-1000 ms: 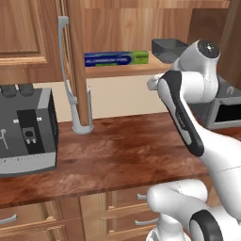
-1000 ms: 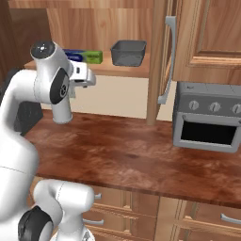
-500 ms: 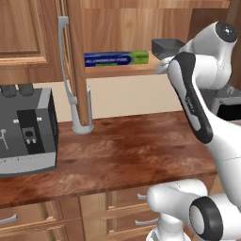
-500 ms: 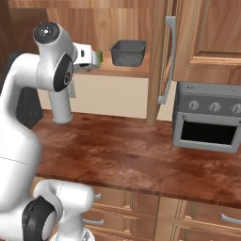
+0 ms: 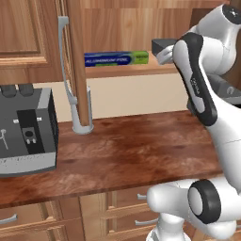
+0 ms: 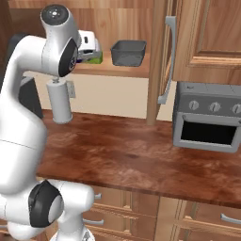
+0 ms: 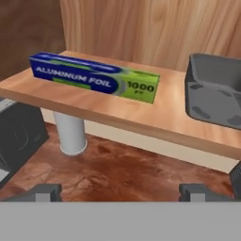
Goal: Retrieve the tupperware and aluminum foil from the cabinet and place them on the dining counter near the plate with hot dog and lemon wedge to prepare for storing leftovers.
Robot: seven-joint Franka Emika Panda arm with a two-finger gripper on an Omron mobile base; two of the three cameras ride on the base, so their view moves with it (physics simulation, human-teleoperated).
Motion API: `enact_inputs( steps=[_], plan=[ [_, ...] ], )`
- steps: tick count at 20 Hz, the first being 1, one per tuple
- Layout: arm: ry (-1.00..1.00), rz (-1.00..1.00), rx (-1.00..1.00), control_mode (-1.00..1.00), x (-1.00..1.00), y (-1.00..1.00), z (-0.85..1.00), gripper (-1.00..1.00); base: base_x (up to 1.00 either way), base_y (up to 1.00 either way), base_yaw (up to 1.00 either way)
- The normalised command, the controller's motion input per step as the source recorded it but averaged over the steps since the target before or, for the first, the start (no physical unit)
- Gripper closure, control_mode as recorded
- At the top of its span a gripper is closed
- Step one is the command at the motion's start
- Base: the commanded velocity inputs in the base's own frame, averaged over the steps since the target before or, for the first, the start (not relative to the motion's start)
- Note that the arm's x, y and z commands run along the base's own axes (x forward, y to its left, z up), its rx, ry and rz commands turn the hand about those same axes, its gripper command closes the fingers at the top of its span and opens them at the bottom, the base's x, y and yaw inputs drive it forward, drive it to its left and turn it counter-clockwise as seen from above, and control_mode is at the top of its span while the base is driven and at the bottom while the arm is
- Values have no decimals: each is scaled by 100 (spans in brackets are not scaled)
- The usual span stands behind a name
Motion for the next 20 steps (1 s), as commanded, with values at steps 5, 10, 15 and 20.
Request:
enact_inputs(
  steps=[5, 10, 15, 20],
  plan=[
    [-12, 3, 0, -100, 3, -8, -21, -100, 0, 0, 0],
    [-16, 8, 0, -100, 5, 0, -28, -100, 0, 0, 0],
    [-6, 13, 1, -100, 32, 0, -8, -100, 0, 0, 0],
    [0, 17, 0, -100, 35, 0, 1, -100, 0, 0, 0]
  ],
)
